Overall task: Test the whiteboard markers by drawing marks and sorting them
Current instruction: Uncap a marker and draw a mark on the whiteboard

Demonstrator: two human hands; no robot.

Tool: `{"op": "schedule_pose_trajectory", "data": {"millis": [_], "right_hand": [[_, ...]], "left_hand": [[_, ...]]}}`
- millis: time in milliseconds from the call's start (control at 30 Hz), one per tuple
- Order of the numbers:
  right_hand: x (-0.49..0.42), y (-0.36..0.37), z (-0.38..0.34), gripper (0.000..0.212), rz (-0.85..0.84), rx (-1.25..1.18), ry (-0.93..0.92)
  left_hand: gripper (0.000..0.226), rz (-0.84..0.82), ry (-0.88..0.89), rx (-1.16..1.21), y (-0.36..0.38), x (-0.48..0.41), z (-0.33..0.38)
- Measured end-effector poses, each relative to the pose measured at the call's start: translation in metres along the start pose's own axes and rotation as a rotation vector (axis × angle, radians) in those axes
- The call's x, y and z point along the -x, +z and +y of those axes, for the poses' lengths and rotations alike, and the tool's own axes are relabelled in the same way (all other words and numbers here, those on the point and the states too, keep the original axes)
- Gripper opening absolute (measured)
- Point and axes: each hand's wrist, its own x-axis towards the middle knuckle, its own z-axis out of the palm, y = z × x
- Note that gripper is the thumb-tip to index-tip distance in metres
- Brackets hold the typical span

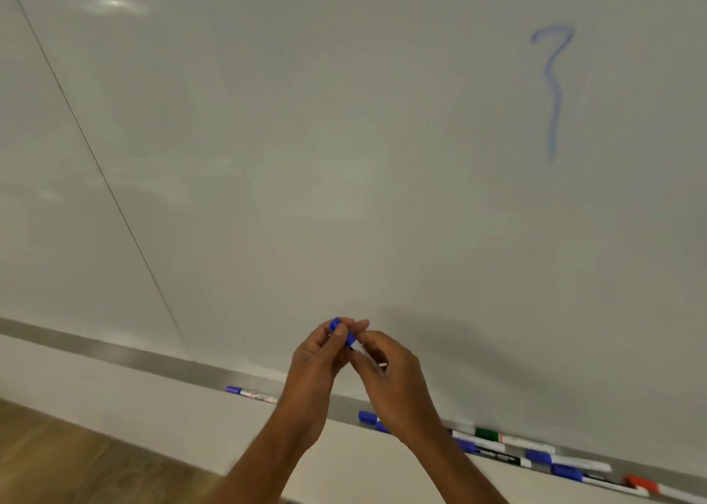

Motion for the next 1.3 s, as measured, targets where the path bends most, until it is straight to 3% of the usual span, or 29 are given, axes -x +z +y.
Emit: {"op": "schedule_pose_trajectory", "data": {"millis": [67, 300, 600, 800, 967, 1100, 1200, 1300], "right_hand": [[0.001, -0.017, -0.024, 0.008, -0.022, -0.094, 0.023], [0.009, -0.052, -0.081, 0.029, 0.029, -0.298, 0.084], [0.005, -0.043, -0.131, 0.043, 0.345, -0.121, -0.010], [0.013, -0.037, -0.147, 0.067, 0.468, 0.022, 0.026], [0.016, -0.077, -0.186, 0.019, 0.423, -0.224, 0.021], [0.013, -0.122, -0.208, 0.026, 0.604, -0.529, -0.126], [0.008, -0.157, -0.215, 0.030, 0.563, -0.946, -0.154], [0.000, -0.181, -0.218, 0.031, 0.534, -1.042, -0.191]], "left_hand": [[0.032, -0.076, 0.021, -0.024, 0.011, 0.011, 0.020], [0.037, -0.201, 0.086, 0.036, 0.025, 0.023, 0.075], [0.027, -0.224, 0.133, 0.124, 0.031, 0.019, 0.122], [0.019, -0.083, 0.383, 0.147, 0.020, -0.006, 0.184], [0.020, -0.078, 0.697, -0.131, 0.028, -0.015, 0.190], [0.038, -0.098, 0.854, -0.297, 0.046, -0.036, 0.190], [0.050, -0.103, 0.982, -0.443, 0.063, -0.057, 0.193], [0.050, -0.094, 1.067, -0.530, 0.081, -0.079, 0.198]]}}
